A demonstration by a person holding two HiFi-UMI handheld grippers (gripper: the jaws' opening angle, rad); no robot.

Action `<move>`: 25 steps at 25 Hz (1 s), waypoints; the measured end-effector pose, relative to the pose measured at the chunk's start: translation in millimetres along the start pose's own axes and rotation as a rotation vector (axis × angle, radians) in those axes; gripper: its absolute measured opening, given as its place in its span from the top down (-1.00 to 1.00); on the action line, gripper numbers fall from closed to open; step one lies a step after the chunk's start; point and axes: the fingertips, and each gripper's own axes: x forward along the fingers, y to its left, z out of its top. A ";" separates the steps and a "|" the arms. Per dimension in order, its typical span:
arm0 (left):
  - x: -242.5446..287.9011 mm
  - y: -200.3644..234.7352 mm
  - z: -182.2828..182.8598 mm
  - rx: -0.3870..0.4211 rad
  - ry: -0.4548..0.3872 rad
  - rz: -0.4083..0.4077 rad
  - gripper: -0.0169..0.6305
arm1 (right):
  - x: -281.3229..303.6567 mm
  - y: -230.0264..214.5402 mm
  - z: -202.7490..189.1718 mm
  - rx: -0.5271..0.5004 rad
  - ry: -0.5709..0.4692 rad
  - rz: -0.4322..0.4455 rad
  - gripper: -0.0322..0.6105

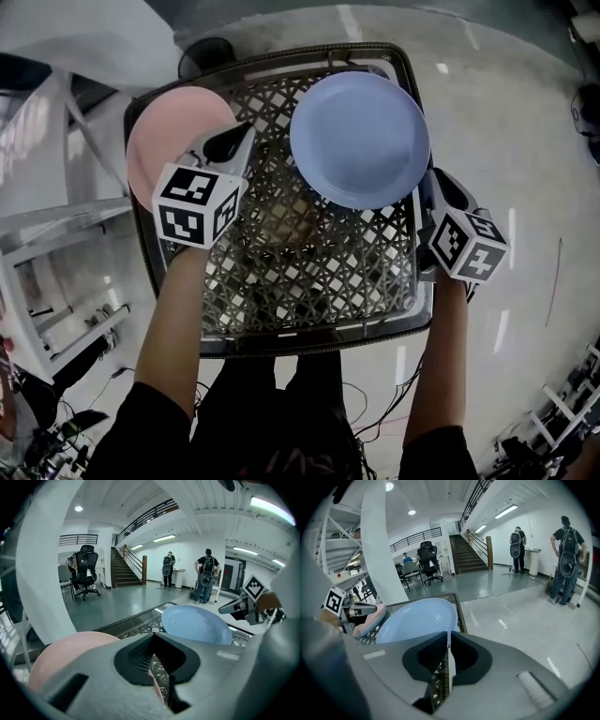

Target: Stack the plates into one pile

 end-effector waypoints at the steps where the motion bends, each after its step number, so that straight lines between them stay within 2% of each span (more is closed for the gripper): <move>1: 0.1 0.0 -0.1 0.001 0.000 0.000 0.96 | 1.6 -0.5 -1.1 0.017 0.003 0.009 0.77; 3: -0.3 0.6 -0.3 0.001 -0.002 0.001 0.96 | 5.3 -1.4 -3.1 0.049 0.013 0.026 0.61; 8: -0.9 3.9 -0.3 0.003 -0.003 0.006 0.96 | 14.7 -5.0 -3.4 0.094 0.033 0.050 0.55; 12: -1.7 5.1 -0.6 0.003 -0.003 0.008 0.96 | 21.5 -4.6 -5.0 0.121 0.059 0.082 0.43; 23: -4.2 9.5 -8.7 0.008 0.009 0.013 0.96 | 46.2 -1.6 -10.9 0.107 0.117 0.106 0.40; 25: -5.3 12.0 -10.2 0.010 0.012 0.015 0.96 | 49.4 -1.5 -10.2 0.086 0.124 0.099 0.50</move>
